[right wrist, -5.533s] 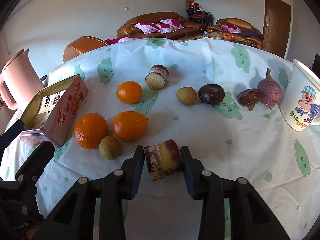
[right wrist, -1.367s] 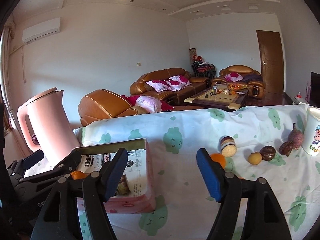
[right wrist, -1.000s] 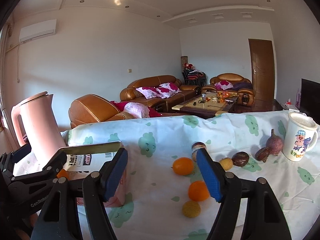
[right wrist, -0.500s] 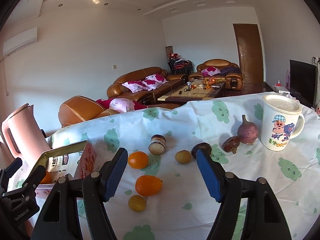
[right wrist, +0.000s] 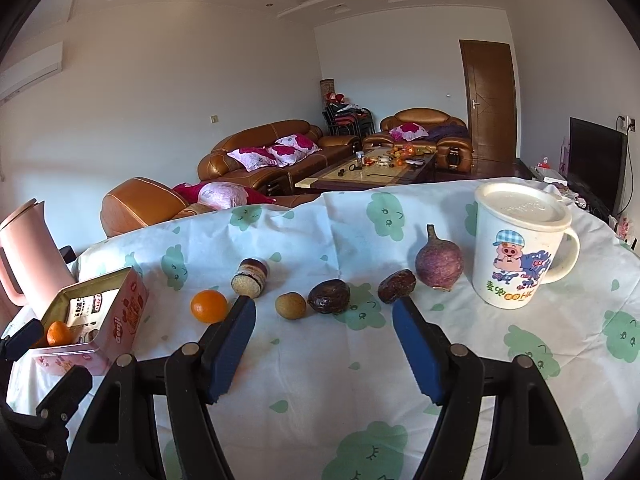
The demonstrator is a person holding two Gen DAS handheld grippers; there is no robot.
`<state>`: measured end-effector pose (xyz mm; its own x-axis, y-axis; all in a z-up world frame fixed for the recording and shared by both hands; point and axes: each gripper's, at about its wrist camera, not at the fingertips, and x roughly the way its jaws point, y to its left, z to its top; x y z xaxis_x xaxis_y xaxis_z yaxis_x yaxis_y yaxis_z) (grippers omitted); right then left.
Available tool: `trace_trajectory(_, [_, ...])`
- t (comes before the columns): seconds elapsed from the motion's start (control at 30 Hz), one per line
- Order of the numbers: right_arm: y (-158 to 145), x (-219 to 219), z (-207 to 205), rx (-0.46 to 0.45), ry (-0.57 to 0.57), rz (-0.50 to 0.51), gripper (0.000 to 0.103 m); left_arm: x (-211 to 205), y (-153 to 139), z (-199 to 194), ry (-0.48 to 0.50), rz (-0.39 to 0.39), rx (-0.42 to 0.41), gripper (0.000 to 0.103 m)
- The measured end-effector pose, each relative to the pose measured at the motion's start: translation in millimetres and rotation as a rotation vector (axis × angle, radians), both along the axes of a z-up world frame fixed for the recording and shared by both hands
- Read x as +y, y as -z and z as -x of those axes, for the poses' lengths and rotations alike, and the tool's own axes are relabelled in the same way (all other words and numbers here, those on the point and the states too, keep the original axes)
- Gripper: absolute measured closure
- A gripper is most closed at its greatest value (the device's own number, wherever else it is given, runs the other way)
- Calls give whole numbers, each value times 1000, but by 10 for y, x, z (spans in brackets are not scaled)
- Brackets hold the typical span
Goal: Organize fruits
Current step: 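Grasp the small yellow fruit with the left tool while the right tool grasps the oblong orange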
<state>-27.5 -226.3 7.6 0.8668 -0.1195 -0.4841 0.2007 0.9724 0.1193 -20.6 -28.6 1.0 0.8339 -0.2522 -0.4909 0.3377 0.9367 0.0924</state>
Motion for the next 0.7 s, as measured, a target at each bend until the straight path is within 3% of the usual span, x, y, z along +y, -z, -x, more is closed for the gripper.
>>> trace_trajectory(0.2, [-79,-125,40,-30,28,-21,30,-457,182,-214,52,-88,153,26])
trace_trajectory(0.37, [-102,-221,45,-33,32,-71,30,-655,342,-428,55,-115,280,36])
trace_trajectory(0.5, [-106,-229,26,-28,24,-83,30,-675,453,-537,39,-124,357,60])
trace_trajectory(0.6, [-109,-227,22,-25,14,-92,30,-660,445,-528,58,-99,366,73])
trace_trajectory(0.7, [-83,-207,9,-12,9,-86,30,-677,432,-502,66,-109,358,74])
